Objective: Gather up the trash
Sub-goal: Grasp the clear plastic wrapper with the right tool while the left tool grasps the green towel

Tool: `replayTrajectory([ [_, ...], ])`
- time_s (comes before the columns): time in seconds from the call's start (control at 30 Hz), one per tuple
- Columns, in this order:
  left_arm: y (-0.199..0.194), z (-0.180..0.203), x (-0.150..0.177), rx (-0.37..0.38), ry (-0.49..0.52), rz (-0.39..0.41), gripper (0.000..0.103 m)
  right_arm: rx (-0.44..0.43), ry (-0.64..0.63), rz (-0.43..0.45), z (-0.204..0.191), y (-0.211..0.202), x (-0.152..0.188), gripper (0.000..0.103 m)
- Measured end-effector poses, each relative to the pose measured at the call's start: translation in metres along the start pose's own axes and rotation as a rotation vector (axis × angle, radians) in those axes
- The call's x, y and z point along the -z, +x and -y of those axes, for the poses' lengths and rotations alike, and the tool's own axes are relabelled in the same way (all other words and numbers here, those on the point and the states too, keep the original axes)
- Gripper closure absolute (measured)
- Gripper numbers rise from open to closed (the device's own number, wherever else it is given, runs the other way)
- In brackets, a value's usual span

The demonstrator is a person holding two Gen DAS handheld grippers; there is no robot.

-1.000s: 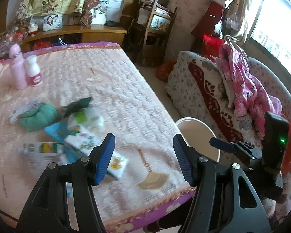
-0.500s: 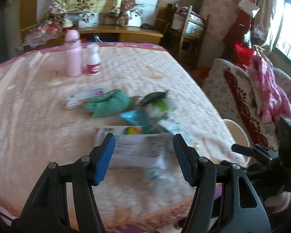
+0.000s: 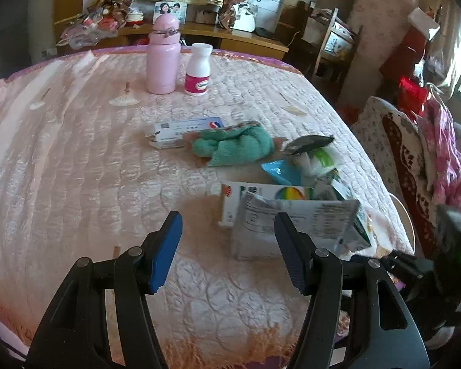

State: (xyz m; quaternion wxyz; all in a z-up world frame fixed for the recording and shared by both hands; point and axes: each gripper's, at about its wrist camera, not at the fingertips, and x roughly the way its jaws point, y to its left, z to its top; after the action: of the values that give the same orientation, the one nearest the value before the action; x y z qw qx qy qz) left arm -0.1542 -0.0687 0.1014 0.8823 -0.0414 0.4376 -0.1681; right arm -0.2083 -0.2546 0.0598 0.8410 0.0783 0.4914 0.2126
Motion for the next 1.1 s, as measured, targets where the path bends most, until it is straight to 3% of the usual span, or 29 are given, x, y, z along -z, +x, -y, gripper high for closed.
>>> replayTrajectory([
  [0.03, 0.002, -0.003, -0.002, -0.001, -0.003, 0.002, 0.042, 0.003, 0.0, -0.01, 0.0, 0.007, -0.001, 0.03],
  [0.13, 0.01, -0.008, -0.009, -0.007, -0.008, 0.003, 0.042, 0.008, -0.004, -0.027, 0.002, 0.023, -0.002, 0.071],
  [0.2, 0.017, -0.011, -0.015, -0.008, -0.01, 0.002, 0.042, -0.001, -0.007, -0.039, 0.003, 0.026, 0.0, 0.079],
  [0.53, 0.062, -0.01, -0.06, 0.014, 0.068, 0.037, 0.042, 0.025, -0.025, 0.031, 0.026, -0.031, 0.0, 0.083],
  [0.67, 0.094, -0.001, -0.082, 0.032, 0.143, 0.004, 0.042, 0.072, 0.019, 0.07, 0.049, -0.048, -0.008, 0.083],
  [0.77, 0.117, 0.01, -0.09, 0.035, 0.267, -0.031, 0.042, 0.072, 0.073, 0.093, 0.072, -0.06, -0.014, 0.083],
  [0.87, 0.143, 0.024, -0.09, 0.032, 0.386, -0.116, 0.042, 0.067, 0.108, 0.112, 0.089, -0.068, -0.015, 0.083],
  [1.0, 0.16, 0.038, -0.088, 0.032, 0.459, -0.156, 0.037, 0.068, 0.125, 0.115, 0.096, -0.069, -0.019, 0.083],
  [1.1, 0.168, 0.044, -0.086, 0.019, 0.455, -0.165, 0.037, 0.071, 0.136, 0.117, 0.101, -0.067, -0.021, 0.083],
])
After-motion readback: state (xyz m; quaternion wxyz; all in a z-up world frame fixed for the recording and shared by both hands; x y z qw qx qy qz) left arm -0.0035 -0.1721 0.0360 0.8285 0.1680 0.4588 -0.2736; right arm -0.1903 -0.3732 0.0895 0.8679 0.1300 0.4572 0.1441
